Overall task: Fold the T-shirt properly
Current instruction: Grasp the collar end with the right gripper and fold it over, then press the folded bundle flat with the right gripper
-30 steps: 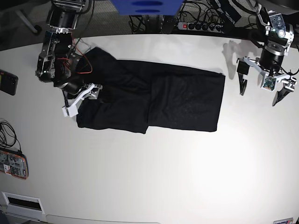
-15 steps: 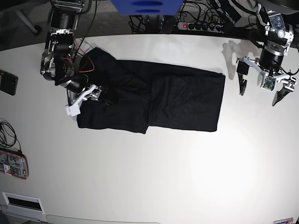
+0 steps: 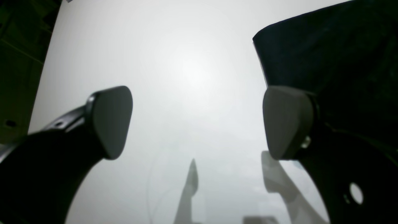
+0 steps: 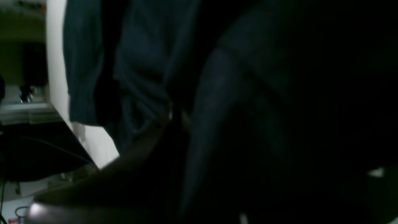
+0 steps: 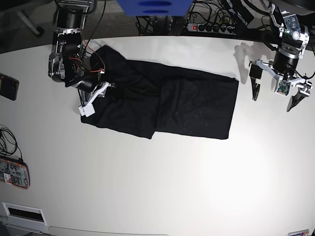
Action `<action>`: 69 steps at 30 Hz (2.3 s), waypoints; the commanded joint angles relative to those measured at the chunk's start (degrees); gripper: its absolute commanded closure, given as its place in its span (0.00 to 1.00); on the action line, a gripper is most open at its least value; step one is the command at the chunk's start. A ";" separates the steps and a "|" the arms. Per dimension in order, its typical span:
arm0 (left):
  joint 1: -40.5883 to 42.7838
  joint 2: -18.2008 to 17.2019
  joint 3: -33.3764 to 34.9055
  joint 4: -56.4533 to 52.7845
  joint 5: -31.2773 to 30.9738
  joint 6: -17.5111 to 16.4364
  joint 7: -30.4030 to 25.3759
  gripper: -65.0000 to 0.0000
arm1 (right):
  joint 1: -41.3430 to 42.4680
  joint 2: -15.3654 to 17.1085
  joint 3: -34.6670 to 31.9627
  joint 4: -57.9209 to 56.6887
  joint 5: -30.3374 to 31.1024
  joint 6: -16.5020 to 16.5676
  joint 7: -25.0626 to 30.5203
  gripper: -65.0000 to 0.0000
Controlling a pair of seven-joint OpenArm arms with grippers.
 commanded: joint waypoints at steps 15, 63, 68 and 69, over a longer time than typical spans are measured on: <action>0.15 0.70 -0.17 1.07 -0.46 0.54 -1.37 0.01 | 13.37 1.72 -4.63 7.36 -32.22 -0.32 -4.90 1.00; 0.06 0.79 3.62 1.07 -0.46 0.54 -1.19 0.01 | 8.19 -15.34 -49.73 20.28 -92.35 -18.69 -6.22 1.00; 0.15 0.88 2.65 1.07 -0.46 0.54 -1.19 0.01 | 8.19 -15.34 -55.00 14.21 -92.00 -26.95 -5.87 1.00; 0.24 0.88 2.65 1.07 -0.46 0.54 -1.19 0.01 | 8.19 -15.34 -56.32 12.63 -92.00 -28.63 -5.78 1.00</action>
